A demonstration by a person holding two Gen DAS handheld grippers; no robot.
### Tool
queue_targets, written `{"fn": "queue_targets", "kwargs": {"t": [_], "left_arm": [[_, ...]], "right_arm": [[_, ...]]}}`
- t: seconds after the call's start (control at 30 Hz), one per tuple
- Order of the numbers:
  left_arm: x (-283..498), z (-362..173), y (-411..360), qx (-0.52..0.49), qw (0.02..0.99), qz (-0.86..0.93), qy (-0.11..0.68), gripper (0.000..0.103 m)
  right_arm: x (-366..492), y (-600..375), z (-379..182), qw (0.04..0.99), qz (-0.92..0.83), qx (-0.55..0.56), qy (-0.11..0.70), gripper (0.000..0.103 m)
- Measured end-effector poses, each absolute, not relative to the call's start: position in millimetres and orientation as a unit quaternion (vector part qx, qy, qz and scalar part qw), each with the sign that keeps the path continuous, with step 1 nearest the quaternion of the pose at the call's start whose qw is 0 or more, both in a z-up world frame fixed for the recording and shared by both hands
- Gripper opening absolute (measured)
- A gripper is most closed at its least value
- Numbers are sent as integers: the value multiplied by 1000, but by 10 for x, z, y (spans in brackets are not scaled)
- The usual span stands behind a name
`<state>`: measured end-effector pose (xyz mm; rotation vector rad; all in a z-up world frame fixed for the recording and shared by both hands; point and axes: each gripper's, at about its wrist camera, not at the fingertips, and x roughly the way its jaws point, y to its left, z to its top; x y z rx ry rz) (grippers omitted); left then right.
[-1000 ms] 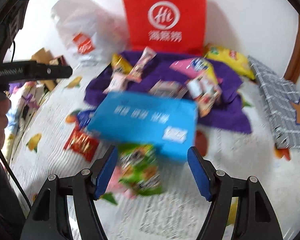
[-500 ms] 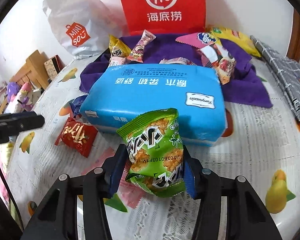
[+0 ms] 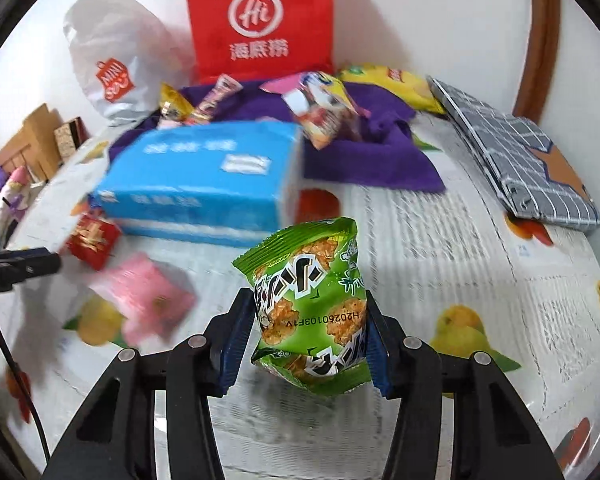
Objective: Organize snacks
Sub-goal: 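Lower the right tool to the pile and grasp the green snack bag, then lower the left tool and grasp the red-gold snack packet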
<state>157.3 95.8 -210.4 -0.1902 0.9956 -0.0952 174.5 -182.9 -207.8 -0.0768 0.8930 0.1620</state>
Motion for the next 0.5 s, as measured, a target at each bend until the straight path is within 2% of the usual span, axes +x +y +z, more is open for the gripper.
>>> {"fn": "queue_targets", "kwargs": {"t": [0.13, 0.5], "left_arm": [[1607, -2114, 888, -79, 878, -30, 472, 71], [1603, -2148, 753, -53, 883, -30, 465, 87]], "right_arm": [[1717, -1878, -2132, 908, 60, -47, 412, 51], [1783, -1928, -2193, 900, 73, -23, 428, 52]]}}
